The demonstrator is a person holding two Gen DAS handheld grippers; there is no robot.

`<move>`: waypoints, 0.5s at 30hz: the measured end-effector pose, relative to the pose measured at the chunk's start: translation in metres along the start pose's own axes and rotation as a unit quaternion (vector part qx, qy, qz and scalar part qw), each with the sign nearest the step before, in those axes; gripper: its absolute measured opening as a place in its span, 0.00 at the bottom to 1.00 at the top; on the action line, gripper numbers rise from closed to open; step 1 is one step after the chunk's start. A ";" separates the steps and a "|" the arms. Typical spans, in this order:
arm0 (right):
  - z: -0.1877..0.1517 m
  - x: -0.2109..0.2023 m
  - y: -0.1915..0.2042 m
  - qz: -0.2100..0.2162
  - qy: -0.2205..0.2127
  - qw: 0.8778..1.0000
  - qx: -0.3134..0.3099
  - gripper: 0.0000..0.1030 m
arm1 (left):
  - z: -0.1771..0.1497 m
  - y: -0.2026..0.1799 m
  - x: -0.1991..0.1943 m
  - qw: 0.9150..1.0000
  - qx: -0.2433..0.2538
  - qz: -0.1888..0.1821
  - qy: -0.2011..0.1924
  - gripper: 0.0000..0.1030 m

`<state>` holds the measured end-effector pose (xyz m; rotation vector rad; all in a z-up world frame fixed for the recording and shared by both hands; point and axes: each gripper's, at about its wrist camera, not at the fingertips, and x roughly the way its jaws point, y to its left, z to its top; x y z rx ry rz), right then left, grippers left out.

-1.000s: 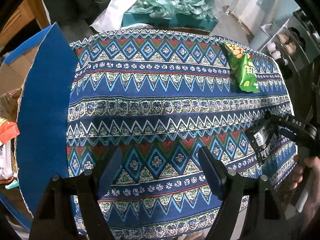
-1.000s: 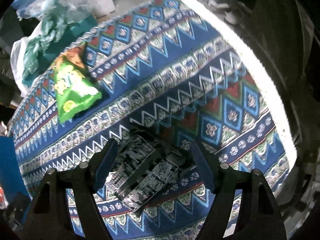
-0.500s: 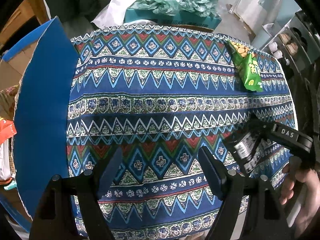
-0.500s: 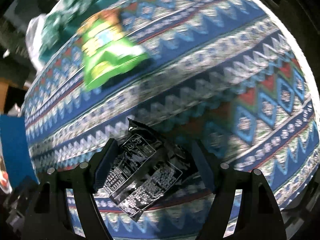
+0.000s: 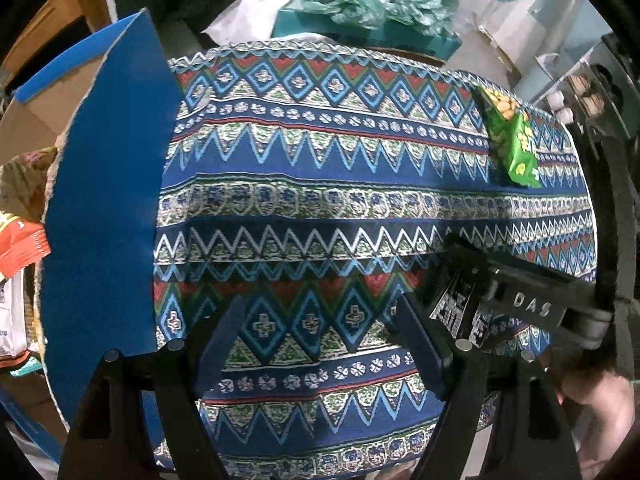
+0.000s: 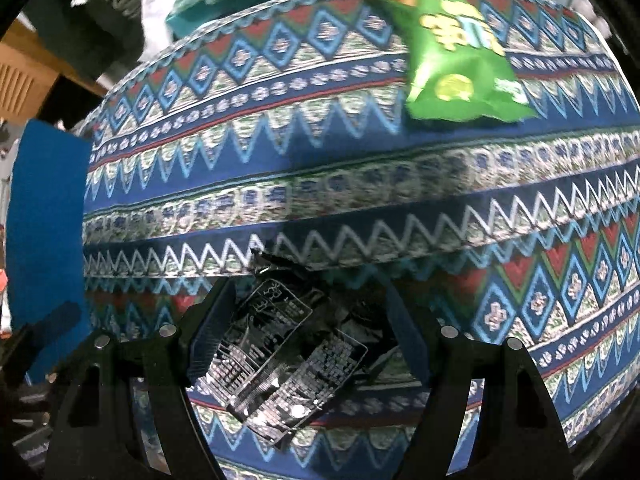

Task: Organize snacks

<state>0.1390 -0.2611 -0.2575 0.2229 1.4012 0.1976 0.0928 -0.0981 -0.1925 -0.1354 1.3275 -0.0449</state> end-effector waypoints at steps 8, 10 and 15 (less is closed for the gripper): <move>0.009 0.003 0.025 -0.019 -0.019 0.999 -0.044 0.73 | 0.003 0.003 0.000 1.000 -0.011 -0.006 -0.002 0.77; 0.013 -0.009 0.021 -0.035 -0.039 0.998 -0.045 0.73 | 0.006 -0.003 0.003 1.000 -0.006 -0.006 -0.002 0.77; 0.033 -0.031 0.006 -0.059 -0.065 0.995 -0.042 0.73 | 0.022 -0.025 0.008 1.000 0.010 -0.003 -0.006 0.77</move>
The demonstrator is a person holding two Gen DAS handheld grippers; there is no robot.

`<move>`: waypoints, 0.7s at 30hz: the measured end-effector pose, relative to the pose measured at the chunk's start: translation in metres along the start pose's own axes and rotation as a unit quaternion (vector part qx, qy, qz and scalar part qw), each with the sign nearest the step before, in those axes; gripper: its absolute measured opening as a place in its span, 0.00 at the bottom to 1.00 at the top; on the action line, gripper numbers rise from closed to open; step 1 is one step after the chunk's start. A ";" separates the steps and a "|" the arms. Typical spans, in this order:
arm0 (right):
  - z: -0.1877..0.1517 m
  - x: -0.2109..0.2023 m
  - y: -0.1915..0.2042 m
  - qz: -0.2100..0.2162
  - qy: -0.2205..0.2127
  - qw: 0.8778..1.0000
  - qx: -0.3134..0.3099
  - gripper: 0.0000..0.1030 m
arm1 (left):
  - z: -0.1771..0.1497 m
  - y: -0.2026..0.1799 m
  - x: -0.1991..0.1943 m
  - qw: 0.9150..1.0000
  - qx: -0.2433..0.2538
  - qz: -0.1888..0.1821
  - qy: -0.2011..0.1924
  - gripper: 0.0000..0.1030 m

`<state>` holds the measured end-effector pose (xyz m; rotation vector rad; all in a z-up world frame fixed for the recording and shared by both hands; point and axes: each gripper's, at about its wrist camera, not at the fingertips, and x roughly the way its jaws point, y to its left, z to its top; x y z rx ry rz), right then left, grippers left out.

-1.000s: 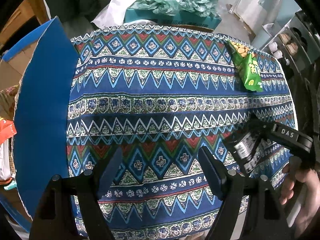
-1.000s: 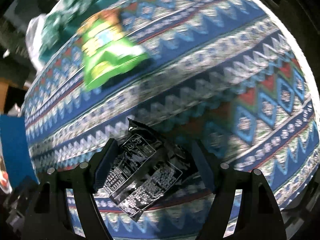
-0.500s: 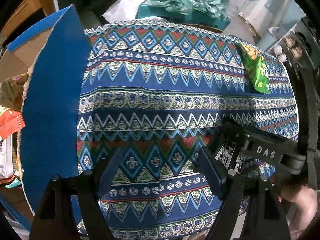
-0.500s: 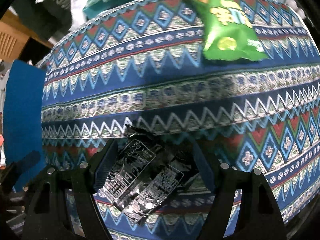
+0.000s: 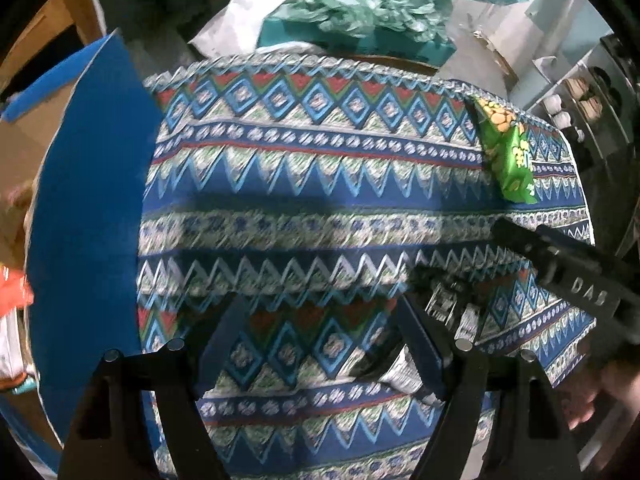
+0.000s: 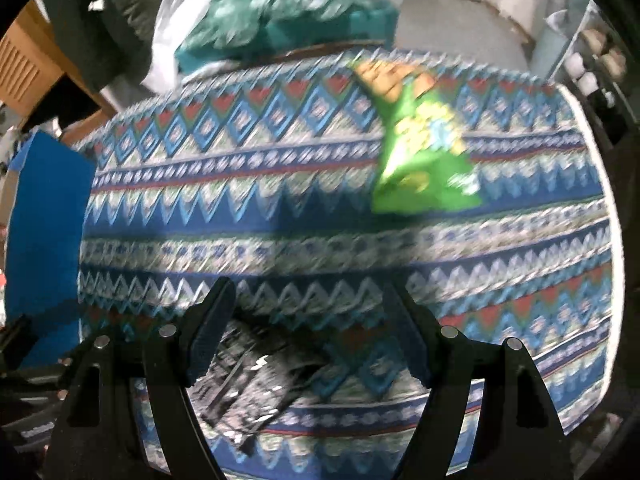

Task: Organize snacks

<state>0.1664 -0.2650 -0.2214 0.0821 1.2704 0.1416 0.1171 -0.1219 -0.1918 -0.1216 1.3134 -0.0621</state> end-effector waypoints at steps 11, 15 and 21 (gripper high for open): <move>0.057 0.000 -0.050 -0.050 -0.018 0.998 -0.018 0.73 | 0.058 -0.022 0.016 1.000 0.011 0.005 -0.016 0.77; 0.073 0.016 -0.064 -0.055 -0.012 0.998 -0.012 0.73 | 0.080 -0.026 0.029 1.000 0.011 0.007 -0.015 0.77; 0.085 0.042 -0.076 -0.047 0.000 0.999 -0.008 0.73 | 0.096 -0.029 0.047 1.000 0.005 0.001 -0.004 0.77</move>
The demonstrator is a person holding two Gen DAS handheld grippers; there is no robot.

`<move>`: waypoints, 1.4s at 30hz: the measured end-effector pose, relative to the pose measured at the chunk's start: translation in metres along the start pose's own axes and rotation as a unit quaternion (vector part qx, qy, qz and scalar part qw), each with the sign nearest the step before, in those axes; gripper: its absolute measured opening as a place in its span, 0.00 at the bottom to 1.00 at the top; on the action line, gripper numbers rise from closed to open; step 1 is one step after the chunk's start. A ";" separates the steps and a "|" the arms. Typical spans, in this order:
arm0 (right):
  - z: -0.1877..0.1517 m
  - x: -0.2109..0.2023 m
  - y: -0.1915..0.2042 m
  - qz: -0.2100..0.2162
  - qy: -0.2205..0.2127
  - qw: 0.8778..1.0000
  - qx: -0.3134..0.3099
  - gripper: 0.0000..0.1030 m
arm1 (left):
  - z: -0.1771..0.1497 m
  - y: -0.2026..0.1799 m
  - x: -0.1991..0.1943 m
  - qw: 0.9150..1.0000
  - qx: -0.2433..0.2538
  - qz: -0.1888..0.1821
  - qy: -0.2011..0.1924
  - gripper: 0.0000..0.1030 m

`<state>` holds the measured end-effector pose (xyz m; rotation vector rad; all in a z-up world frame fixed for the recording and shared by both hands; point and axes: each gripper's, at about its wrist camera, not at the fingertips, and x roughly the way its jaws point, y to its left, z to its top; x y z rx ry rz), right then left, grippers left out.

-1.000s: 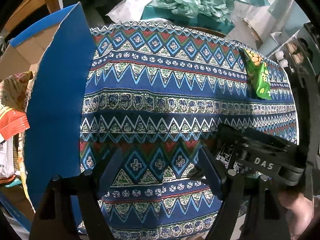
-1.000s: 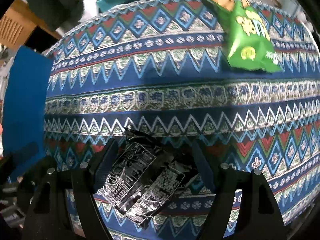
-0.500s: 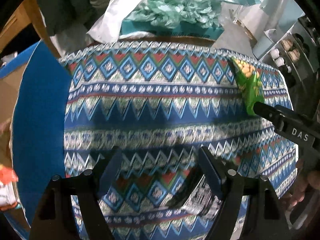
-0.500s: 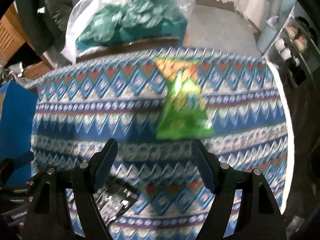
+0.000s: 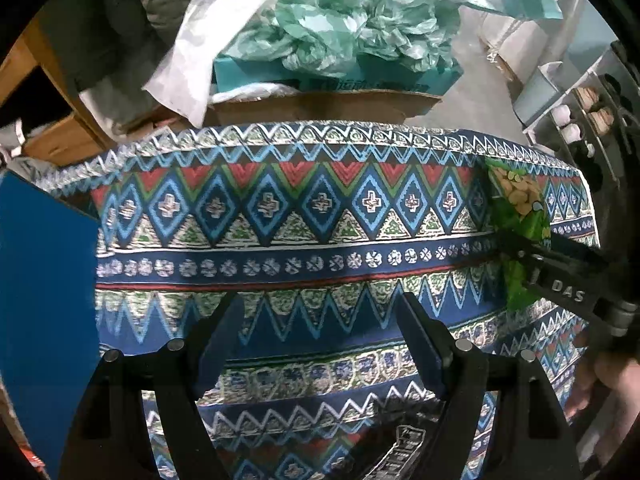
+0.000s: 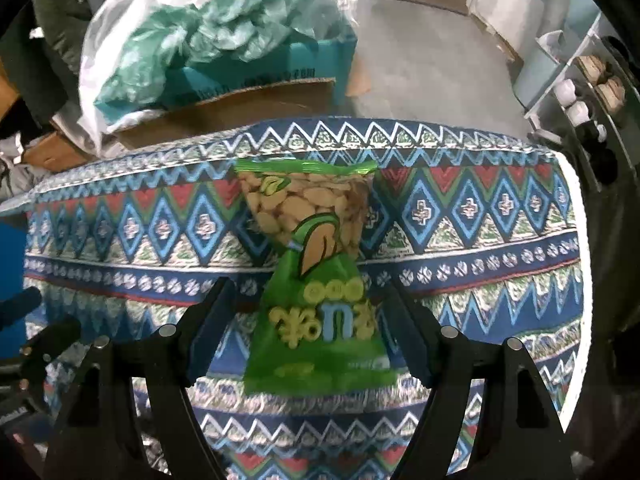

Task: Organize snacks
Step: 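Grasp the black printed bag with left tool while right tool grasps green peanut bag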

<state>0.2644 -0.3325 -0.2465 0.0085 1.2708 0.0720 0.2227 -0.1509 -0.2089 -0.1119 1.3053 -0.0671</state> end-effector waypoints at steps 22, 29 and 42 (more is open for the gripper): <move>-0.067 -0.013 -0.001 0.008 0.005 1.000 -0.001 0.44 | -0.061 -0.012 -0.017 0.998 0.047 -0.041 0.024 0.77; -0.112 -0.026 0.005 0.015 0.016 1.000 0.001 0.44 | -0.095 -0.026 -0.018 0.996 0.076 -0.036 0.040 0.80; -0.192 -0.054 -0.008 0.015 0.029 0.999 0.035 0.44 | -0.134 -0.046 -0.005 0.992 0.093 -0.054 0.062 0.84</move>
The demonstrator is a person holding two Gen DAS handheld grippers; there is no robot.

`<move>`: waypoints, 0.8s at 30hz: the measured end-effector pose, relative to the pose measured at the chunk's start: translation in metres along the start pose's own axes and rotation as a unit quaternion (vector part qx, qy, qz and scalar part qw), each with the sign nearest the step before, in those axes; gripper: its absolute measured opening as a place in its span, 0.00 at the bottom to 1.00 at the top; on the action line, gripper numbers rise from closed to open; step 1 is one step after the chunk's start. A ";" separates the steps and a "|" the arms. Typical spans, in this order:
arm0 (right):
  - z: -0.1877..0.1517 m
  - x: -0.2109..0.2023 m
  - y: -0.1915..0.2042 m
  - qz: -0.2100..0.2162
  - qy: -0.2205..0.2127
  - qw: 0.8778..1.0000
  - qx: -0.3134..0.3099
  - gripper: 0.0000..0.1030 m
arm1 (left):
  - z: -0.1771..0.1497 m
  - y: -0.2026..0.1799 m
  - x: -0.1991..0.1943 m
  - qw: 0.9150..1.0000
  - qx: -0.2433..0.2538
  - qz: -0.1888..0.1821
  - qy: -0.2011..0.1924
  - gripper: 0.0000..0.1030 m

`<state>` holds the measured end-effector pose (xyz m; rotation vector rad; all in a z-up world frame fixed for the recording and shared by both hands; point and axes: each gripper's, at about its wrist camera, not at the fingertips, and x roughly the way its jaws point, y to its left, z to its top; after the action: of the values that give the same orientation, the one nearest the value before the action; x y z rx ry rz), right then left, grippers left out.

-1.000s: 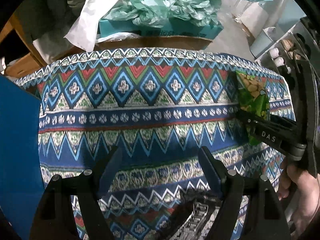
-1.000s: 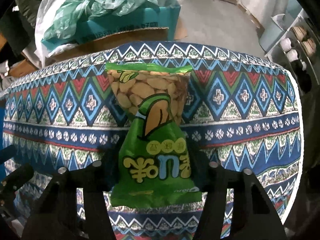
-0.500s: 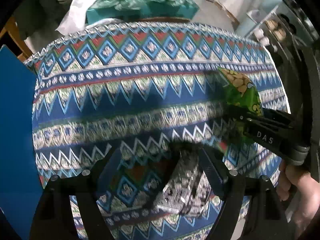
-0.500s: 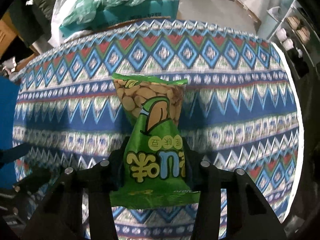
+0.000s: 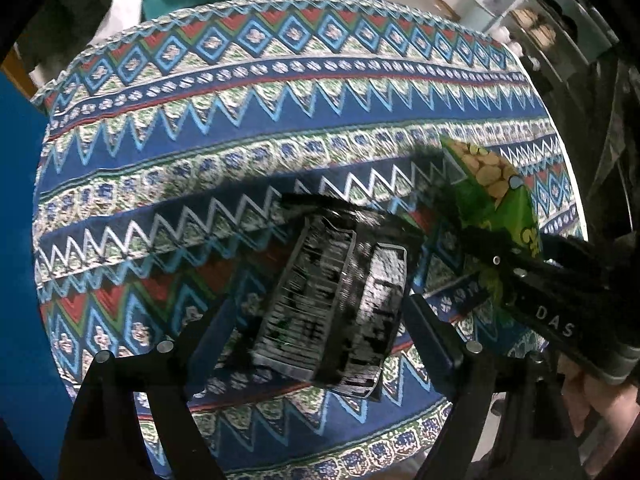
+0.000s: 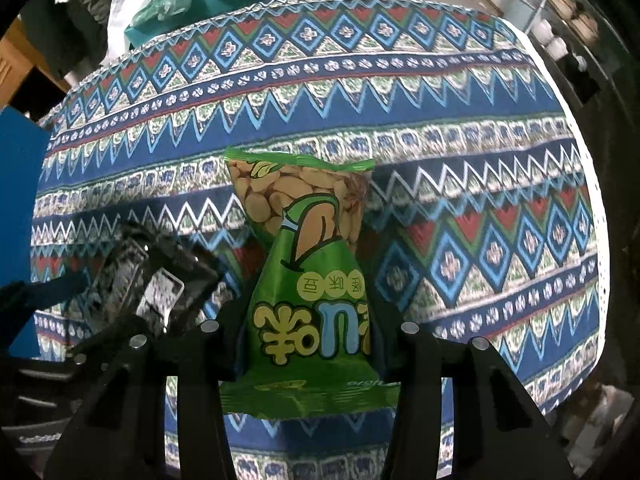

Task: Organize snacks
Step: 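Grasp the black printed bag with left tool while right tool grasps green peanut bag, then lift the black bag with left tool while right tool carries green peanut bag to box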

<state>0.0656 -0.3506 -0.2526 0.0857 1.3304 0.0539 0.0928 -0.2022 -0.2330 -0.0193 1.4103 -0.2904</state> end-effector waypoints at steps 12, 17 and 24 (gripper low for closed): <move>-0.011 -0.008 -0.007 0.003 -0.004 1.000 -0.005 0.44 | -0.008 -0.023 0.023 0.999 0.033 0.029 -0.003 0.89; 0.005 0.001 0.001 0.005 -0.003 1.000 -0.002 0.44 | -0.014 -0.034 0.028 0.997 0.056 0.042 -0.013 0.84; 0.019 -0.005 0.010 0.009 -0.009 1.000 -0.007 0.44 | -0.023 -0.035 0.025 0.997 0.055 0.057 -0.024 0.64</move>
<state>0.0825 -0.3413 -0.2420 0.0859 1.3103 0.0782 0.0668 -0.2375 -0.2543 0.1443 1.3395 -0.2709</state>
